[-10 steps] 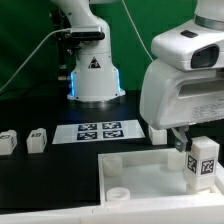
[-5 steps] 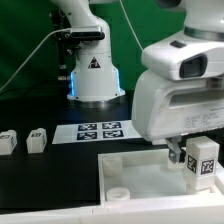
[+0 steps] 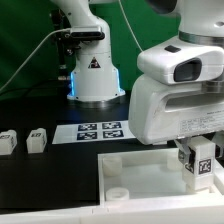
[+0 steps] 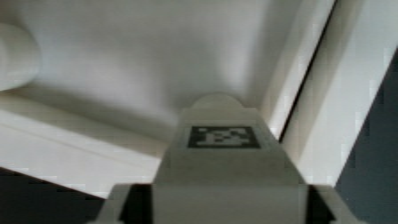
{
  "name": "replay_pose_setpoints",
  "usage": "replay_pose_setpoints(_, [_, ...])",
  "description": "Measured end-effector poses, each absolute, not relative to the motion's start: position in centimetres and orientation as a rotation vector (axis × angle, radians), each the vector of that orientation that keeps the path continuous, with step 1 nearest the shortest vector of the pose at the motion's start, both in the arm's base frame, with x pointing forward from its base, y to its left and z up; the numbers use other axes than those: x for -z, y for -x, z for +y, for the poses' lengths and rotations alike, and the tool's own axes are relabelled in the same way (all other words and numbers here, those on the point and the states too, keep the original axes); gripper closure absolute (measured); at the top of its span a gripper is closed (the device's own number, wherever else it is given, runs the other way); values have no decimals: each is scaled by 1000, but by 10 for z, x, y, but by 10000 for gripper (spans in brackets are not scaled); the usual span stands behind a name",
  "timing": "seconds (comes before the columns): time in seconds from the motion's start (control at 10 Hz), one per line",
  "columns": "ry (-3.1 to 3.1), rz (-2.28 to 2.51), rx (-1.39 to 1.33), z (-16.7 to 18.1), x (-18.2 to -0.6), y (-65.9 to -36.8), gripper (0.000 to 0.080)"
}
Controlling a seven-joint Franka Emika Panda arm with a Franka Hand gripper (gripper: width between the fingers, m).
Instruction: Assemble one leg
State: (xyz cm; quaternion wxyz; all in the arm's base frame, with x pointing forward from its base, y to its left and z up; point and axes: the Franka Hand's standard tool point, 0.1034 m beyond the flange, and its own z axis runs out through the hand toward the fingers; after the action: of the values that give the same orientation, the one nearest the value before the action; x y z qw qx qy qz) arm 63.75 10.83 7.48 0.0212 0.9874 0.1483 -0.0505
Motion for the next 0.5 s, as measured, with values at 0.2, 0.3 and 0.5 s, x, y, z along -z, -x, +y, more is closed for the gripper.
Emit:
replay_pose_setpoints(0.2, [-3067, 406, 155, 108, -75, -637, 505])
replay_pose_setpoints(0.3, [-3067, 407, 155, 108, -75, -637, 505])
replay_pose_setpoints(0.5, [-3086, 182, 151, 109, -75, -637, 505])
